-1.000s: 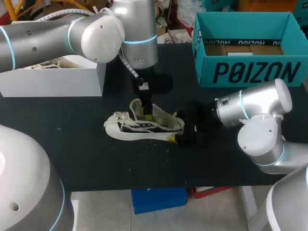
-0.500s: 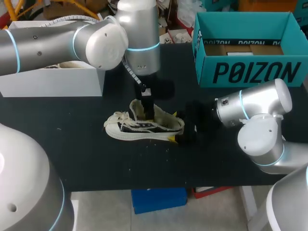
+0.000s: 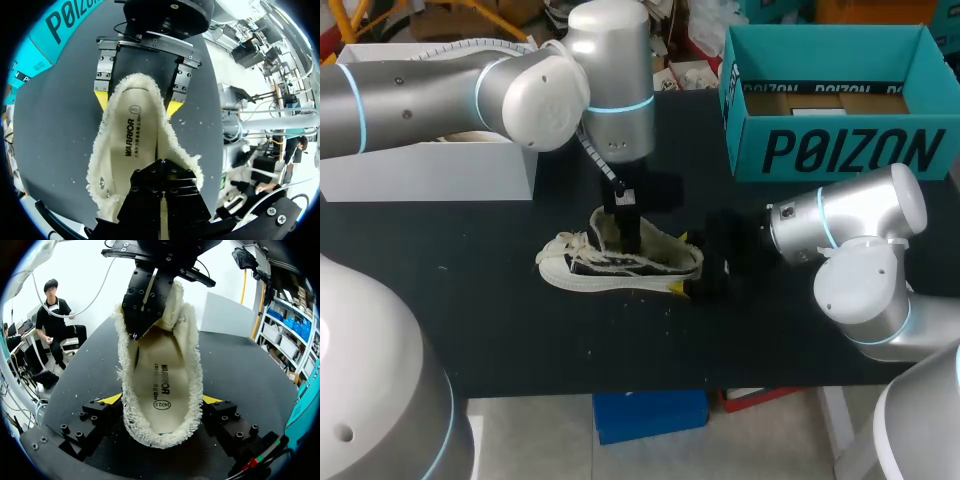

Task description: Take the shoe out of the shoebox, open the shoe tongue, remove and reinsert the insole, then place the shoe into the shoebox

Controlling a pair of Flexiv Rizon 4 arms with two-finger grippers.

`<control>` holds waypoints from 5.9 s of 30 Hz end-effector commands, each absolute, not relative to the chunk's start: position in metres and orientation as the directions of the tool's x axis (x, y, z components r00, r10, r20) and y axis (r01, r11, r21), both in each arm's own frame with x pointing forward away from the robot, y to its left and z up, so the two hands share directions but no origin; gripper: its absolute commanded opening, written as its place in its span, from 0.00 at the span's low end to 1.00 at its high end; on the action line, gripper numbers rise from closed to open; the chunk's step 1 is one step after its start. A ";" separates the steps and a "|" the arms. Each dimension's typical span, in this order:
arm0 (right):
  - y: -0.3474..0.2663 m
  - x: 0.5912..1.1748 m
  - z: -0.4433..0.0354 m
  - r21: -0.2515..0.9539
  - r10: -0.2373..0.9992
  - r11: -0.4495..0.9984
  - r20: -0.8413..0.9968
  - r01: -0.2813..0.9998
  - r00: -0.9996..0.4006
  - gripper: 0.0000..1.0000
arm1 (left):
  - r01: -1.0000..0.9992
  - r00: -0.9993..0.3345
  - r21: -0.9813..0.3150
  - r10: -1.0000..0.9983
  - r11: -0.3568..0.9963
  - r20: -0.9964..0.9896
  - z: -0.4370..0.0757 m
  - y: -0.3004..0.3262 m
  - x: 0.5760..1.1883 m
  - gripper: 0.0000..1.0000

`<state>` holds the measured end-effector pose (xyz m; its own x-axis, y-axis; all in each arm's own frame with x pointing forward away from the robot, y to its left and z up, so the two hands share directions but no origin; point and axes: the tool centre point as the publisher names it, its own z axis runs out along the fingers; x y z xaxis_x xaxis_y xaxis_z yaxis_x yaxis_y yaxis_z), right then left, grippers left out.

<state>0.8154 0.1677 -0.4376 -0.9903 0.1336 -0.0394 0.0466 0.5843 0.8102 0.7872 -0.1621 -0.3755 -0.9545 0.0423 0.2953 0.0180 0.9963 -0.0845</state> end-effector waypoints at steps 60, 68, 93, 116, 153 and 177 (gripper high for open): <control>0.168 0.815 -0.439 0.809 0.136 0.586 -0.040 0.048 -0.990 0.00 | -0.023 -0.941 -0.069 0.002 0.997 0.339 -0.421 -0.164 0.778 0.28; 0.168 0.815 -0.439 0.809 0.136 0.586 -0.040 0.048 -0.990 0.00 | -0.032 -0.955 -0.041 -0.018 0.999 0.296 -0.426 -0.162 0.779 0.26; 0.168 0.815 -0.439 0.809 0.136 0.586 -0.040 0.048 -0.990 0.00 | -0.097 -0.985 -0.007 -0.097 0.995 -0.144 -0.451 -0.133 0.797 0.34; 0.168 0.815 -0.439 0.809 0.136 0.586 -0.040 0.048 -0.990 0.00 | -0.116 -0.897 -0.166 -0.175 0.979 -0.405 -0.442 -0.133 0.820 0.27; 0.168 0.815 -0.439 0.809 0.136 0.586 -0.040 0.048 -0.990 0.00 | -0.037 -0.960 -0.211 -0.093 0.977 -0.263 -0.411 -0.142 0.807 0.00; 0.168 0.815 -0.439 0.809 0.136 0.586 -0.040 0.048 -0.990 0.00 | -0.027 -0.972 -0.321 -0.100 0.947 -0.215 -0.388 -0.135 0.805 0.00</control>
